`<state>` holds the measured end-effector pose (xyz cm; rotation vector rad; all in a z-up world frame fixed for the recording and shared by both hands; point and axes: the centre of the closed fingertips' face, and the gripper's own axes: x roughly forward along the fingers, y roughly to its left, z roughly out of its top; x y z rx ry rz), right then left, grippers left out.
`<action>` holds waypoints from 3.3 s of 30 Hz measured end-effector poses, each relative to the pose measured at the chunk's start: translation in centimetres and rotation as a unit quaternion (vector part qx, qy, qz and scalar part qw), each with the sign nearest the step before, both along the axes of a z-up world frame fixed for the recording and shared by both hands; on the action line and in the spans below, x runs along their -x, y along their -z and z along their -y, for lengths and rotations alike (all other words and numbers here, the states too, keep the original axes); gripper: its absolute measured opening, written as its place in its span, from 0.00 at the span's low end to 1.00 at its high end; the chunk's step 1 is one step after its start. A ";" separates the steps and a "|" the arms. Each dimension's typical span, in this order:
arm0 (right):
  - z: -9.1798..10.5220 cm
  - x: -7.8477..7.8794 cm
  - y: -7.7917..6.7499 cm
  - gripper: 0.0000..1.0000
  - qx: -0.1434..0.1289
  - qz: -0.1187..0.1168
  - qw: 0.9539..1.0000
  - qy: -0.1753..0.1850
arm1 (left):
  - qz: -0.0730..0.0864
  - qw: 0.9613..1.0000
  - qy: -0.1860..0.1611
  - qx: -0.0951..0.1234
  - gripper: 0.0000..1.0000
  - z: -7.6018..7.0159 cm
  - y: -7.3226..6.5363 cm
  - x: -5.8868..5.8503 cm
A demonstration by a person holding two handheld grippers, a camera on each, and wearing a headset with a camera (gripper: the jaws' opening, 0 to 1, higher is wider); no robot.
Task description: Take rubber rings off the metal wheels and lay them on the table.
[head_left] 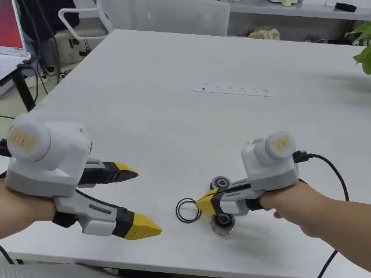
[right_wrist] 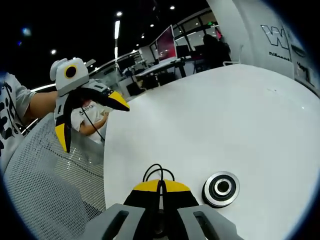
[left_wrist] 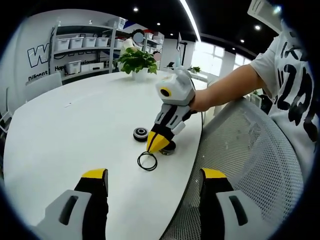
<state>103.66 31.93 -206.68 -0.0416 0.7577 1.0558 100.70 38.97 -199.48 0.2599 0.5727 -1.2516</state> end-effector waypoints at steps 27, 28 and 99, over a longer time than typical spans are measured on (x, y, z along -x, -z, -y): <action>2.0 -1.5 -3.0 0.10 -0.024 0.032 0.999 0.036 | 0.005 1.000 0.011 -0.008 0.70 1.1 -0.4 -1.8; 2.3 -1.6 -3.3 0.10 -0.026 0.035 0.998 0.039 | 0.006 1.000 0.012 -0.008 0.70 1.2 -0.5 -1.8; 9.5 -2.1 -0.6 0.22 0.035 0.070 0.994 0.079 | -0.020 0.994 0.090 -0.050 0.36 12.3 4.8 -5.4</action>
